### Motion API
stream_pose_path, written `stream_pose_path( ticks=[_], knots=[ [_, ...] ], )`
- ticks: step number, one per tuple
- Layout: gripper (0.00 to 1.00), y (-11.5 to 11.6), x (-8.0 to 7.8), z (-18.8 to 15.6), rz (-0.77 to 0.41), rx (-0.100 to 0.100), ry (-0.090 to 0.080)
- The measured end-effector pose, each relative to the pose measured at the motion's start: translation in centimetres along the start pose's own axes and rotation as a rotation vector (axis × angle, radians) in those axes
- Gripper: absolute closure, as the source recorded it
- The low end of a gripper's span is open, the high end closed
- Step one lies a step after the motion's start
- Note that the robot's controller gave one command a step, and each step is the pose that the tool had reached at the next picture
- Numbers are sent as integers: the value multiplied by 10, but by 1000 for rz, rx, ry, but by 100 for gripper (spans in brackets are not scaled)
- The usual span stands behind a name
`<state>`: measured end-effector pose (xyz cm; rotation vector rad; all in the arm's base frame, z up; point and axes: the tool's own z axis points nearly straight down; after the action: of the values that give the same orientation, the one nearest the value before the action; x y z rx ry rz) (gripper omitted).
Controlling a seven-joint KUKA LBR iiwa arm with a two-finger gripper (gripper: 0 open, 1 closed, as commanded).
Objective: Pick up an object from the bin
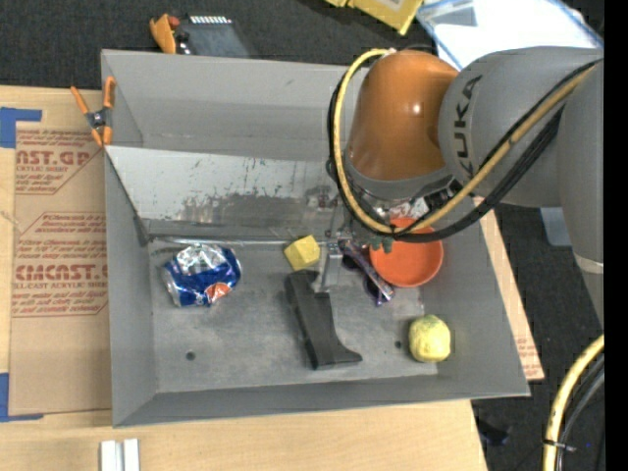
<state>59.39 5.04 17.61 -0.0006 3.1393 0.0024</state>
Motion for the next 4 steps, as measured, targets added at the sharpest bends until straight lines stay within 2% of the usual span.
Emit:
stream_pose_path(
  ticks=[1, 2, 3, 4],
  knots=[
    [0, 0, 0, 0, 0, 0, 0],
    [0, 4, 9, 20, 7, 0, -14],
    [0, -3, 26, 31, 39, -1, 13],
    [0, -5, 32, -3, 49, 0, -2]
  ],
)
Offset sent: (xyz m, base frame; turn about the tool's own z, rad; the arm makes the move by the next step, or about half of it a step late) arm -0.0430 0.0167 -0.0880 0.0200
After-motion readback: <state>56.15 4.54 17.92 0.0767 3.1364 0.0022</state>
